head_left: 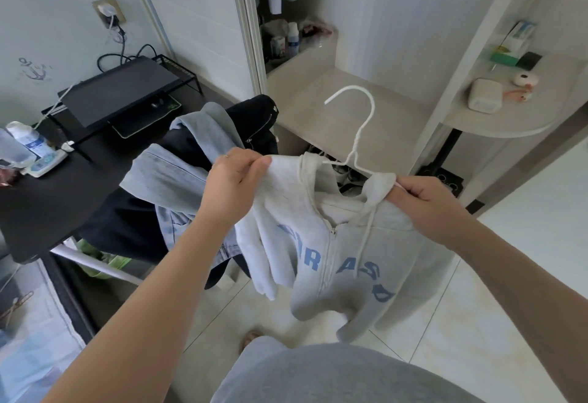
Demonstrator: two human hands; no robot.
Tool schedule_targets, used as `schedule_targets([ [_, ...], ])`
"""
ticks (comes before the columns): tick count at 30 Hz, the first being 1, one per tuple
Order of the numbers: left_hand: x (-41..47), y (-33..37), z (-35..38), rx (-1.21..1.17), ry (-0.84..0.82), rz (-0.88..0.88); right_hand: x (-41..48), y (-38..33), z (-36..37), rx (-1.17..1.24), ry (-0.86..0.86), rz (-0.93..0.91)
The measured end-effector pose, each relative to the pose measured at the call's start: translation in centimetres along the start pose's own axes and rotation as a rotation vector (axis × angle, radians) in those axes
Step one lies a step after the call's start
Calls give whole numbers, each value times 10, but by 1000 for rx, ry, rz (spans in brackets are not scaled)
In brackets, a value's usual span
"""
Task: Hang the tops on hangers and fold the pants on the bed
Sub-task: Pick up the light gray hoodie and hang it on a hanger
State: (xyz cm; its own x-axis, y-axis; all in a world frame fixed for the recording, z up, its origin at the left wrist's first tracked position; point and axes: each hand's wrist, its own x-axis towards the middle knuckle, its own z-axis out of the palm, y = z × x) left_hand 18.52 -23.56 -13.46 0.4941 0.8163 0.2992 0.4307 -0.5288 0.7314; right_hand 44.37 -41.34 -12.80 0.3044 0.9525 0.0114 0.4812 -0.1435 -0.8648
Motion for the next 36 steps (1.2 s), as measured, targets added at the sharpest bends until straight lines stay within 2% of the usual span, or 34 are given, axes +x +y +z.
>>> schedule_targets([
  [3,21,6,7,79,-35,-17,10,-8,-7,128,147,110],
  [7,50,24,14,-63,-154,-46,36,-28,-21,398,316,220],
  [9,68,32,21,-132,-234,-23,56,-43,-27,456,356,212],
  [13,114,49,30,-248,-329,70,109,-84,-40,365,470,98],
  [16,158,55,32,-338,-390,126,154,-112,-49,185,574,4],
  [19,208,60,26,-353,-427,199,204,-147,-62,101,684,-112],
  [28,370,86,-16,-437,-403,366,366,-244,-111,93,889,-261],
  [36,483,131,-53,-393,-249,508,463,-332,-164,122,999,-349],
])
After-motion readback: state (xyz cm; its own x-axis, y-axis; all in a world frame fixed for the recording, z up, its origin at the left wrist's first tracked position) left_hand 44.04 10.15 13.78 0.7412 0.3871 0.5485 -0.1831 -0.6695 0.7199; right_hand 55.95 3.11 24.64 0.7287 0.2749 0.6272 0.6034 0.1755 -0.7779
